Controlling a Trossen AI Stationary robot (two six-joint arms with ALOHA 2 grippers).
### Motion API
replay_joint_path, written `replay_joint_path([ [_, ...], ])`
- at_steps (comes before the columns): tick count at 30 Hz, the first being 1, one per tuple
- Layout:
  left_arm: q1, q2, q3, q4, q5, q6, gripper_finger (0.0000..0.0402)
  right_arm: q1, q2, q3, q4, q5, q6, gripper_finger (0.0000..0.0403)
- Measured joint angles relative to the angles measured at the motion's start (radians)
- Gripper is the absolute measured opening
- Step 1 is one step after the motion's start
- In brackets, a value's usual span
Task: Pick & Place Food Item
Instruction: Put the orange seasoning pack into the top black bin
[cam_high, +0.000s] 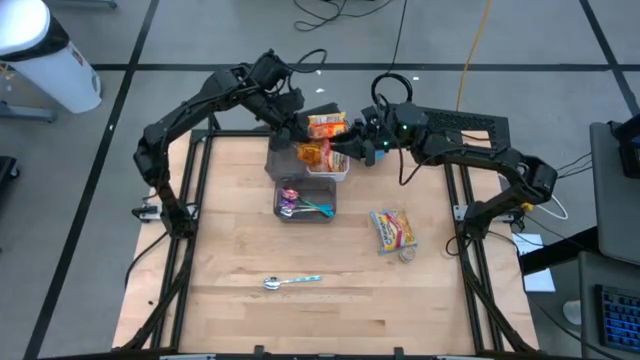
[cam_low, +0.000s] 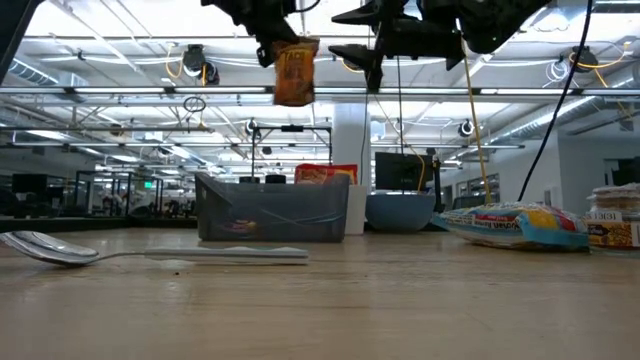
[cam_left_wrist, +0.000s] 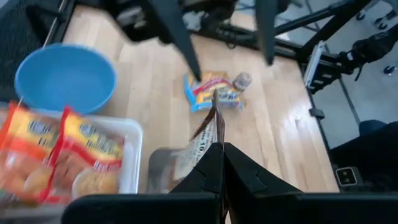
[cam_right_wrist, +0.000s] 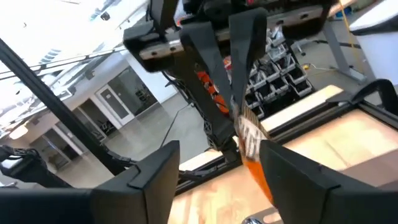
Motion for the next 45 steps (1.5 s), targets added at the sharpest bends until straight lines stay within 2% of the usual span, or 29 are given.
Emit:
replay_joint_path([
  [5, 0.058, 0.000, 0.000, -0.070, -0.006, 0.051, 0.0001, -0.018, -0.013, 0.000, -0.021, 0.008, -0.014, 0.0236],
  [12, 0.171, 0.000, -0.008, -0.068, 0.035, 0.087, 0.0001, -0.037, -0.012, 0.000, -0.072, 0.016, -0.026, 0.0231],
  [19, 0.238, -0.006, -0.137, -0.019, 0.054, 0.092, 0.0000, -0.036, -0.011, 0.000, -0.148, 0.047, -0.054, 0.0222],
  [23, 0.244, -0.048, -0.279, 0.106, 0.063, 0.073, 0.0000, -0.034, -0.011, 0.000, -0.153, 0.090, -0.063, 0.0224],
  [30, 0.254, -0.162, -0.533, 0.354, 0.065, -0.040, 0.0000, -0.034, -0.011, 0.000, -0.187, 0.094, -0.076, 0.0220],
  [39, 0.286, -0.299, -0.875, 0.771, 0.043, -0.279, 0.0000, -0.031, -0.010, -0.058, -0.153, 0.142, -0.042, 0.0219],
  [42, 0.292, -0.306, -0.953, 0.876, 0.022, -0.358, 0.0000, -0.029, -0.010, -0.082, -0.120, 0.143, -0.016, 0.0217],
  [45, 0.291, -0.306, -0.990, 0.908, 0.004, -0.380, 0.0000, -0.022, -0.010, -0.111, -0.070, 0.143, 0.003, 0.0218],
])
